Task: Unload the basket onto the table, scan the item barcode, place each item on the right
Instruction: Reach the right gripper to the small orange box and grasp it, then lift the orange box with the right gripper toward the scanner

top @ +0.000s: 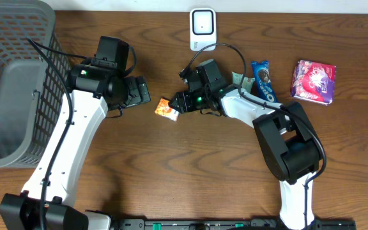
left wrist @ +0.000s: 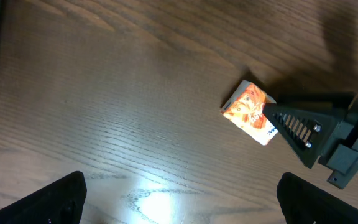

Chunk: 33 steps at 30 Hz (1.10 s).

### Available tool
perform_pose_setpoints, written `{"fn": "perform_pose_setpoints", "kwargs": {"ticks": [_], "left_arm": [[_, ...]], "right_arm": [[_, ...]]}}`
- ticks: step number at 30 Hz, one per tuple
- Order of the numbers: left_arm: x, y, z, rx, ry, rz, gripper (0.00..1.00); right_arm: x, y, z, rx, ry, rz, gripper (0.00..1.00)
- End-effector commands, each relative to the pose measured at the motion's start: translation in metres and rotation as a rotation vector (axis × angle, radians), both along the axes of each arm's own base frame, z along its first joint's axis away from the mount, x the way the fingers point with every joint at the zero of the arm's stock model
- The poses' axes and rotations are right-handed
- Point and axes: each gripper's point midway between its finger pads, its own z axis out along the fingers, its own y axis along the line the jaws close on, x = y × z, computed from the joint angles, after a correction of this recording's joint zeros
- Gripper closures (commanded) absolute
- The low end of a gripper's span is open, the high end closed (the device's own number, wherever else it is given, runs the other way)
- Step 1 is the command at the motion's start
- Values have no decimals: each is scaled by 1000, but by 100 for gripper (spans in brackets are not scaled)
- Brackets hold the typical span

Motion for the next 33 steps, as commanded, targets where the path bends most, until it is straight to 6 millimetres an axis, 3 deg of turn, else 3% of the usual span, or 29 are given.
{"fn": "perform_pose_setpoints", "kwargs": {"ticks": [1, 3, 6, 9, 11, 13, 15, 16, 18, 20, 26, 30, 33], "left_arm": [[-1, 3, -2, 19, 7, -9, 2], [-1, 3, -2, 19, 7, -9, 2], [-1, 3, -2, 19, 7, -9, 2], [-1, 3, -2, 19, 7, -9, 2], [-1, 3, -2, 19, 7, -9, 2], [-1, 3, -2, 19, 7, -9, 2], [-1, 3, -2, 19, 7, -9, 2], [-1, 3, -2, 19, 7, -9, 2], [-1, 3, -2, 19, 7, -9, 2], [-1, 3, -2, 19, 7, -9, 2], [-1, 3, -2, 19, 7, -9, 2], [-1, 3, -2, 19, 7, -9, 2], [-1, 3, -2, 19, 7, -9, 2]], "right_arm": [[-7, 0, -7, -5, 30, 22, 85], [-9, -4, -9, -19, 38, 29, 99], [-5, -14, -6, -37, 45, 2, 99], [3, -45, 1, -182, 34, -113, 99], [5, -76, 12, -321, 31, -244, 99], [1, -89, 30, -368, 18, -290, 99], [-1, -91, 39, -369, 10, -295, 97], [-1, -91, 39, -369, 10, -295, 89], [-1, -91, 35, -374, 16, -294, 64], [-2, -91, 32, -378, 23, -291, 55], [-6, -84, 17, -393, 16, -221, 52], [-14, -57, 3, -277, 37, -77, 51], [-18, -52, -13, -258, 78, -55, 51]]}}
